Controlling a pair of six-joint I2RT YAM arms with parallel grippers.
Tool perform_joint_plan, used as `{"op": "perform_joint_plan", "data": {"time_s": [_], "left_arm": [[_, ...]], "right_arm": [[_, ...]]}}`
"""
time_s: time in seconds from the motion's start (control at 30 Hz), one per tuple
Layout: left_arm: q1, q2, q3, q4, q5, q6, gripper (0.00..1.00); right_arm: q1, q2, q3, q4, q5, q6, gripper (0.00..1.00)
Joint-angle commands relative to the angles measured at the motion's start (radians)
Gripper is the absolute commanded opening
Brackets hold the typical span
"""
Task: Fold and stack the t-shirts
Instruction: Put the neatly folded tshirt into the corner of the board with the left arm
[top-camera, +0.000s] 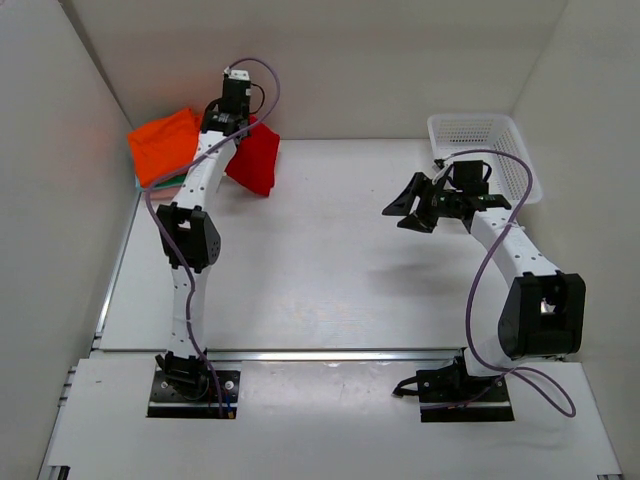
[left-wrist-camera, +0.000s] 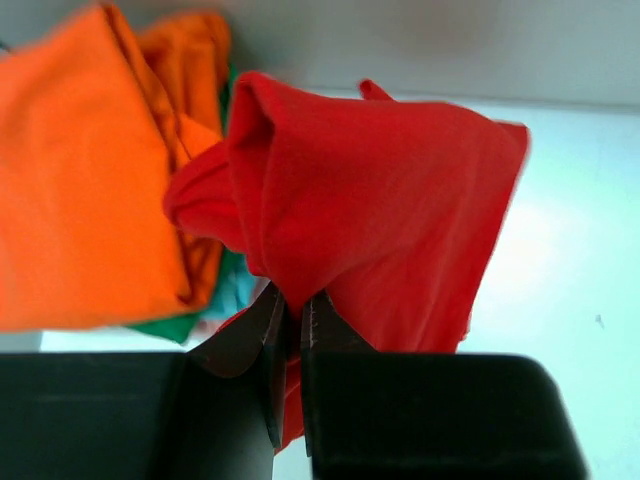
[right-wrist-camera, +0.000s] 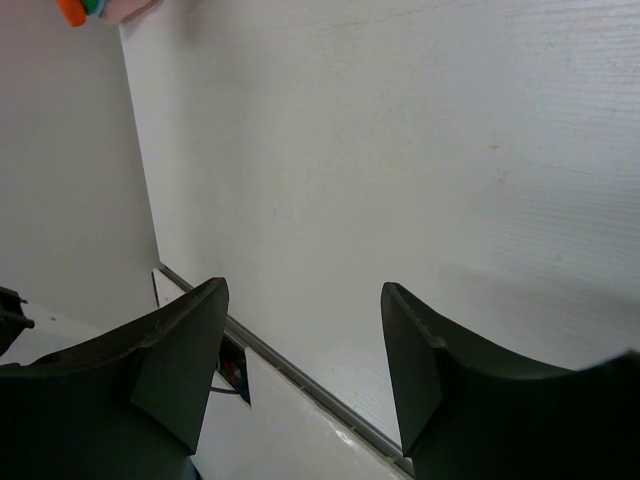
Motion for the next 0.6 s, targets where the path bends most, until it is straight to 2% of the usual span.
{"op": "perform_joint_plan", "data": {"time_s": [0.0, 0.17, 0.57], "left_arm": [[0.048, -0.057, 0.081, 0.122, -0.026, 0.040, 0.00], [0.094, -0.160, -0.037, 0.255, -0.023, 0.066, 0.00], [0.241, -0.176, -0.002, 0.266, 0.052, -0.021, 0.00]], "right_arm": [[0.010, -0.006, 0.015, 0.043, -0.027, 0.003, 0.60], [0.009, 0.011, 0.008, 0.014, -0.018, -0.008, 0.60], [0.052, 0.100, 0.100, -0.018, -0.029, 0.020, 0.59]]}}
